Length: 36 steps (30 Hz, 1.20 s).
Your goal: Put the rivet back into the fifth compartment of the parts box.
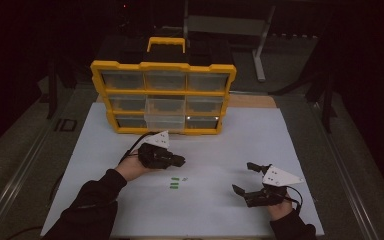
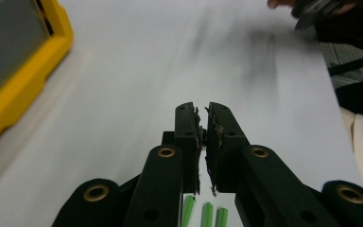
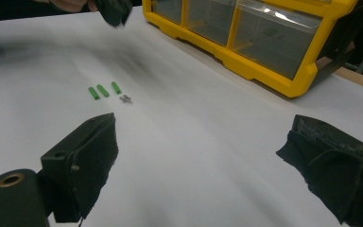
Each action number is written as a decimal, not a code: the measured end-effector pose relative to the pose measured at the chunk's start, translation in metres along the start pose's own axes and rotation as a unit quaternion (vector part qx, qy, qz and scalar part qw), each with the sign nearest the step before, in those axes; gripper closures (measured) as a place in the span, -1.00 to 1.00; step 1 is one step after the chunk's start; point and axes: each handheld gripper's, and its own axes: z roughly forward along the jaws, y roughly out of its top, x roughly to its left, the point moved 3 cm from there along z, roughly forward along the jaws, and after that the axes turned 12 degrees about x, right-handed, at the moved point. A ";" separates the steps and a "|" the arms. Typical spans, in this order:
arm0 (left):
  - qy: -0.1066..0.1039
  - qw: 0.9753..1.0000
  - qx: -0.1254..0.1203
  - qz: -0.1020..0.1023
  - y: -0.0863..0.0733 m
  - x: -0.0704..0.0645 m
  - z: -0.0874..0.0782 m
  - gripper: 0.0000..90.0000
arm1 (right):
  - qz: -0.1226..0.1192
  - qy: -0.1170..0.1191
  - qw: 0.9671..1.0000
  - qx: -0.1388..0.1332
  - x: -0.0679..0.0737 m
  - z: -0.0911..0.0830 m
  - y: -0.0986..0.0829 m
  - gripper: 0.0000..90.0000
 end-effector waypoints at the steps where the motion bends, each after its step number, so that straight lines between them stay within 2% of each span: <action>1: 0.000 1.000 0.000 0.000 0.000 0.000 0.000 0.83 | 0.000 0.000 1.000 0.000 0.000 0.000 0.000 -0.79; 2: 0.005 1.000 -0.005 0.003 0.004 -0.001 -0.008 0.83 | 0.000 0.000 1.000 -0.001 0.000 0.000 0.000 -0.79; 7: 0.008 1.000 -0.014 0.011 0.010 -0.002 -0.025 0.83 | 0.001 0.000 1.000 -0.001 0.000 0.000 0.000 -0.79; 8: 0.011 1.000 -0.021 0.013 0.014 -0.002 -0.034 0.83 | 0.001 0.001 1.000 -0.002 0.000 0.000 0.000 -0.79; 15: 0.025 0.999 -0.034 0.021 0.024 0.000 -0.062 0.83 | 0.000 0.000 1.000 -0.011 0.000 -0.002 0.001 -0.79; 30: 0.050 0.996 -0.071 0.032 0.057 0.021 -0.118 0.83 | 0.000 0.000 1.000 -0.008 0.000 -0.001 0.000 -0.79; 36: 0.062 0.994 -0.088 0.026 0.066 0.030 -0.129 0.83 | -0.001 0.002 1.000 -0.007 0.000 -0.001 0.000 -0.79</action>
